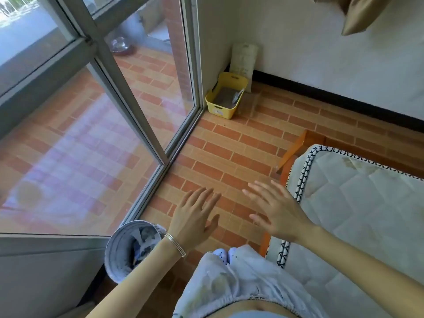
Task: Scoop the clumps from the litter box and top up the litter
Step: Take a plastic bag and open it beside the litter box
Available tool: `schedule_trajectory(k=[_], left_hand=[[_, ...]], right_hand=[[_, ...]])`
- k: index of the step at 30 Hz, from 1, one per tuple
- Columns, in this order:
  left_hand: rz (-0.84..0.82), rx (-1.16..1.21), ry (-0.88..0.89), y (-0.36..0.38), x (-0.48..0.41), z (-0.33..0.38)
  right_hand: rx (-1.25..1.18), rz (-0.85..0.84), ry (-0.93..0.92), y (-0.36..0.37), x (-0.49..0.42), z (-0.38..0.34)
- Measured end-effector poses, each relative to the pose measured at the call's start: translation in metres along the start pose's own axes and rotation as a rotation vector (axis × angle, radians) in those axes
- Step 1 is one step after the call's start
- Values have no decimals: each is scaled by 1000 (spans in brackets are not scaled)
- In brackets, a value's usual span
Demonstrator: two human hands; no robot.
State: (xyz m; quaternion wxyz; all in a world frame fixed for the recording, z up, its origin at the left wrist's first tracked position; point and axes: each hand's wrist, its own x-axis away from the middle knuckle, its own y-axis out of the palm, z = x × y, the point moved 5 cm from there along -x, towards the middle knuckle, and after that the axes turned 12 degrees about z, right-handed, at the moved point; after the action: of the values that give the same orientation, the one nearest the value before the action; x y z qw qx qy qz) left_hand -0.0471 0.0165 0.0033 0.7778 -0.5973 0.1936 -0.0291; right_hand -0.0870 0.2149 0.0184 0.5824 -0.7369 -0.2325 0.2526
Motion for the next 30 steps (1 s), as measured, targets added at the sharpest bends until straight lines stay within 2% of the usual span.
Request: schedule_trajectory(k=[8, 12, 19, 26, 30], left_hand=[[29, -9, 19, 8, -55, -14], [-9, 1, 26, 23, -92, -7], [-66, 6, -22, 55, -180, 19], [-40, 2, -6, 76, -272, 45], [-21, 13, -69, 90, -306, 46]], right_hand=[[29, 4, 25, -1, -25, 43], [-3, -5, 26, 3, -42, 75], [-43, -9, 7, -6, -77, 166], [-58, 2, -39, -29, -115, 257], [-64, -11, -29, -28, -131, 287]])
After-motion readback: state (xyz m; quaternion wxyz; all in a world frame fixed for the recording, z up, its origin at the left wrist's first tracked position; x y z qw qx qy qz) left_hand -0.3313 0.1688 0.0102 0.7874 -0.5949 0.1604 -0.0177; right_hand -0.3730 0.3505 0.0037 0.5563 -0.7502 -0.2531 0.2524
